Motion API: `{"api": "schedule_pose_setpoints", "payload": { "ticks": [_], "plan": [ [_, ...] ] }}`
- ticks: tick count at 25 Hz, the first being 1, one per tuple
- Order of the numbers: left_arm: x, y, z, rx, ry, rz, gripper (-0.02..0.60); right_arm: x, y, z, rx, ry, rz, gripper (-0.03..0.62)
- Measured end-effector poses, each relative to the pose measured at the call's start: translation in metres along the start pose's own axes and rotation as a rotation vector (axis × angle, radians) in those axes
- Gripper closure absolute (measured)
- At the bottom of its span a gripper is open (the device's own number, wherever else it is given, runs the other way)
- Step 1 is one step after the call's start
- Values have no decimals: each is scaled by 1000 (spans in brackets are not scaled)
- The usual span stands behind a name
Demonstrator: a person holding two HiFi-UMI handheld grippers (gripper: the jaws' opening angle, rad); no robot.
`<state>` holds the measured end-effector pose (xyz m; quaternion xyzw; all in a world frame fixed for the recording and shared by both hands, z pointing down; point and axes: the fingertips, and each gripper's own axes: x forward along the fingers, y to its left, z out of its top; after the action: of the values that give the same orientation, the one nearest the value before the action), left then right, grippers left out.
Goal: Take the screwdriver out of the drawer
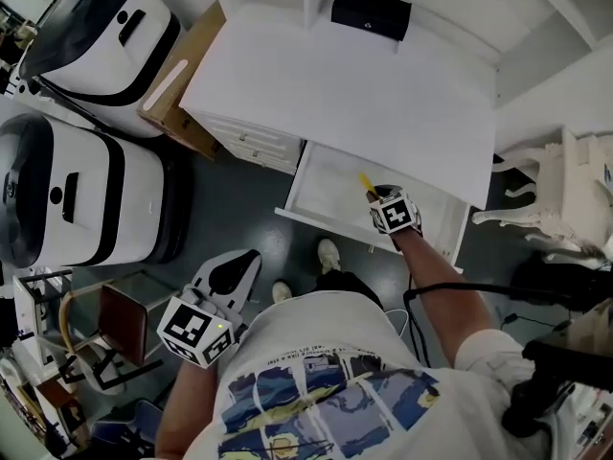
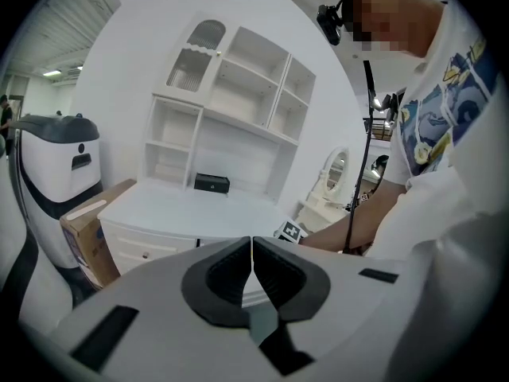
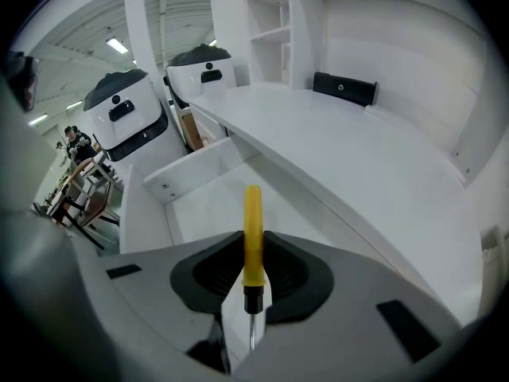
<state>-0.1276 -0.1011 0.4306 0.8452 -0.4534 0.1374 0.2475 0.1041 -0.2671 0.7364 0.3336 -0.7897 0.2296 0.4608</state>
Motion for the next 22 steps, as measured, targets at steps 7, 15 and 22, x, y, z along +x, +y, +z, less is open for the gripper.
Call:
{"api": "schedule_pose_setpoints", "payload": {
  "ticks": [7, 15, 22],
  "plan": [
    [-27, -1, -10, 13, -30, -31, 568, -44, 30, 13, 14, -59, -8, 502],
    [-61, -6, -28, 39, -52, -67, 568, -96, 79, 21, 16, -139, -6, 502],
    [-86, -9, -43, 39, -66, -87, 568, -143, 133, 31, -8, -213, 23, 502]
  ]
}}
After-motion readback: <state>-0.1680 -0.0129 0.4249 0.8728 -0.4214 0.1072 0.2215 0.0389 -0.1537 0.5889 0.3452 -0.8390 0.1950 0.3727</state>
